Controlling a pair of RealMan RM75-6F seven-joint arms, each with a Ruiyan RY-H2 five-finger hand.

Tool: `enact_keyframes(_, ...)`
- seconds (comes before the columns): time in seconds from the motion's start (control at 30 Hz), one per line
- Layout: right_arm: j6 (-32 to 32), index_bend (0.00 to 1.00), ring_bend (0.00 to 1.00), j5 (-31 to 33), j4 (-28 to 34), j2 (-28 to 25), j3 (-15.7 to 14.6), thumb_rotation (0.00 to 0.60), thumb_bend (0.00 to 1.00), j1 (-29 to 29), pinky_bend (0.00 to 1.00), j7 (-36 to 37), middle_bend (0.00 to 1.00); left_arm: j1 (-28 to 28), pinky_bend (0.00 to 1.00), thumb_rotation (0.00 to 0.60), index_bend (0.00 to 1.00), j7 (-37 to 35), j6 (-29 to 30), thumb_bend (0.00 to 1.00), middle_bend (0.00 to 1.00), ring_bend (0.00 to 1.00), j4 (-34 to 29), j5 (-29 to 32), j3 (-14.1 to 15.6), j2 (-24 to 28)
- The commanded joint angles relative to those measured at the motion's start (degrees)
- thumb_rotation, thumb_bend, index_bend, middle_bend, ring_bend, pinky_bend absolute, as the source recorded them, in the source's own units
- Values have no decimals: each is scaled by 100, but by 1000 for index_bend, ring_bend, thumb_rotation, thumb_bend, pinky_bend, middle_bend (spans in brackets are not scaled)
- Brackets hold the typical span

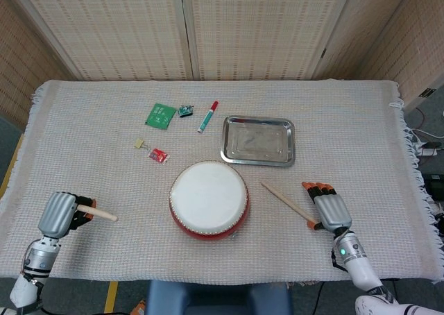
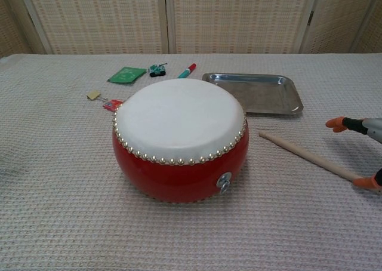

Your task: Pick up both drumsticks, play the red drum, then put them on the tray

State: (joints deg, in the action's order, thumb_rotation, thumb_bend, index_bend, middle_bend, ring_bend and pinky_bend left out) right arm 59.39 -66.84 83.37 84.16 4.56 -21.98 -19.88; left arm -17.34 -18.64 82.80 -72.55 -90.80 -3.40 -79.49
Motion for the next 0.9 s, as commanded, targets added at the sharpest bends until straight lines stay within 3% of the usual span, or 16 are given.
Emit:
enact_keyframes(0.03,-39,132,0,210,-194,17,94,600,162,-46,144,-86,105,1,1000,600,1000,-28,-13,674,1000,1000,18,-1,19,-7)
enact_keyframes(0.17,-141,148,0,451,-283,-30,207,600,191,-134,144,-180,105,8,1000,600,1000,-36,-24,667,1000,1000,36,-8,53,-16)
enact_keyframes(0.4,-797,283,0,583,397,-366,471,600,208,-382,144,639,105,24,1000,600,1000,-63,-4,666,1000,1000,25,14,55,-1)
enact_keyframes(0.9,-883,389,0,693,-618,761,555,600,251,-1023,144,402,105,80,1000,600,1000,-158,-16,666,1000,1000,112,56,107,-16)
